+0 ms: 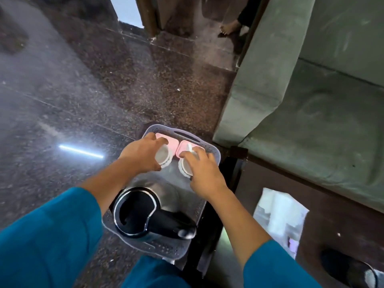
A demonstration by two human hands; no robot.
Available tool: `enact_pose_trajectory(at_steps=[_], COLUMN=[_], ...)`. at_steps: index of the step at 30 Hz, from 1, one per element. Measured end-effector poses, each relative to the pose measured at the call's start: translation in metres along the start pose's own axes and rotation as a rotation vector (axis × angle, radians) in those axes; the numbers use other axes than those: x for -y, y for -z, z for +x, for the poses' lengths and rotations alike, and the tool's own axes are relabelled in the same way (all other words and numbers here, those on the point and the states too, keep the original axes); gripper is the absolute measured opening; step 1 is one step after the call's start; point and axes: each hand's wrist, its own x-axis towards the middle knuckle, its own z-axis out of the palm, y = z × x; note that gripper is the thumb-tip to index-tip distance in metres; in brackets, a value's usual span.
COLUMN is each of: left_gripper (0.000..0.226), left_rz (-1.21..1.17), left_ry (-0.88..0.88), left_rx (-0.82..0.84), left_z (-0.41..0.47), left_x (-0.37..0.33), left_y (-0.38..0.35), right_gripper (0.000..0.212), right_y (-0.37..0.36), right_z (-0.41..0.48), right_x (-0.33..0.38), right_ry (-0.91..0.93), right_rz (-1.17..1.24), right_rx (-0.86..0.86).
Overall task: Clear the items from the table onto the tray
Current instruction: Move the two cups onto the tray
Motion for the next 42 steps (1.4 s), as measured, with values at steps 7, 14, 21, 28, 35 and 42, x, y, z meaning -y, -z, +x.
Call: enact_pose_trajectory(at_steps=[7, 14, 21, 28, 35, 42], left_gripper=[0.071, 0.062, 0.068, 0.062, 0.067, 0.061], left_rz=[-0.003, 0.022, 0.140, 0.137, 0.073, 0.099], left_ry=[-0.104, -0.194, -0.274, -0.295, -0.333, -0.417], left_rx=[0.127, 0.157, 0.131, 0.088, 0.119, 0.163], left_z=[0.005, 0.018, 0.027, 0.025, 0.020, 0.010], left_x=[0.042, 0.049, 0.053, 0.052, 0.035, -0.036], left_y=[-0.021, -0.042, -0.055, -0.062, -0.041, -0.018], right_gripper=[0.035, 0.032, 0.030, 0.034, 0.053, 0.064], right_y=[-0.032, -0.056, -0.068, -0.067, -0.055, -0.027], right_z=[0.020, 0.031, 0.046, 0.041, 0.023, -0.022], right_x=[0.013, 0.016, 0.021, 0.020, 0.021, -0.003], right_ry=[0.123, 0.081, 0.077, 0.081, 0.000, -0.077], right_rz=[-0.148, -0.213, -0.239, -0.217, -0.200, -0.113], right_rx=[0.129, 0.183, 0.194, 0.160, 0.034, -0.033])
